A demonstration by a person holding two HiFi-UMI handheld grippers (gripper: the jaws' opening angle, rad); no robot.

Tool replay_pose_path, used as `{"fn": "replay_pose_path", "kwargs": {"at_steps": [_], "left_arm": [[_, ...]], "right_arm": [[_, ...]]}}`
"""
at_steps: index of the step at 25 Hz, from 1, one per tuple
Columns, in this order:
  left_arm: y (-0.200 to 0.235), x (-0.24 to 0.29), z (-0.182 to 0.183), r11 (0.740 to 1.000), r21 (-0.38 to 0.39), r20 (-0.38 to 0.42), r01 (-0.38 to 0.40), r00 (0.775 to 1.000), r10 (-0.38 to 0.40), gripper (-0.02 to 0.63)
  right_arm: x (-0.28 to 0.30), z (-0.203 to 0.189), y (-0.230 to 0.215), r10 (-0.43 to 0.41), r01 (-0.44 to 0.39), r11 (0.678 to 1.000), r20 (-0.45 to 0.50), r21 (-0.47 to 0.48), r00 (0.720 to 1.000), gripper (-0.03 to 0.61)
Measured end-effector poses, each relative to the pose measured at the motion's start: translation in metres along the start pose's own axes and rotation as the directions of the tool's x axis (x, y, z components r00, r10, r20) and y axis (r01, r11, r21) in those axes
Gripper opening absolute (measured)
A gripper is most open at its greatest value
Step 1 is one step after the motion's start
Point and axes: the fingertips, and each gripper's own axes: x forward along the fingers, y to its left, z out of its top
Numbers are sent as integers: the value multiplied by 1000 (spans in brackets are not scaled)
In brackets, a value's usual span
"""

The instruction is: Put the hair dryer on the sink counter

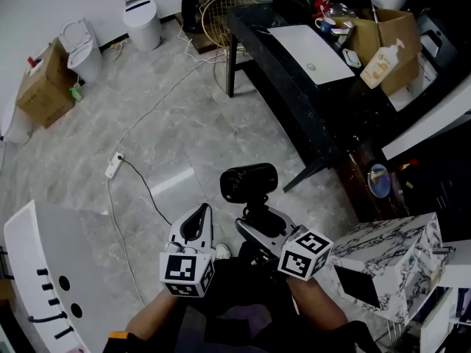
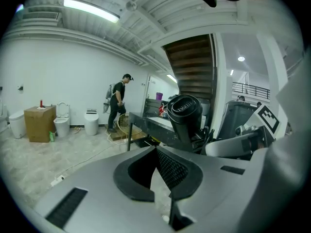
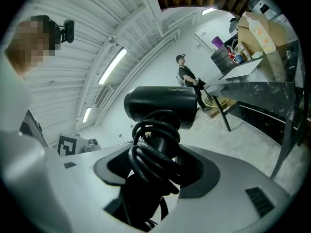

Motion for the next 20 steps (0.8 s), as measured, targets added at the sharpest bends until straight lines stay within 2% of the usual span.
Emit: {"fn": "replay_pose_path", "kwargs": {"at_steps": [8, 20], "left_arm": [[-8, 38, 19, 1000, 1, 6, -15, 1000, 15, 8], [-43, 116, 71, 999, 31, 18, -44, 999, 43, 8]], "right_arm": [[1, 34, -31, 12, -12, 1000, 2, -5, 1000, 279], [-7, 102, -98, 36, -36, 999, -8, -31, 999, 279]]}}
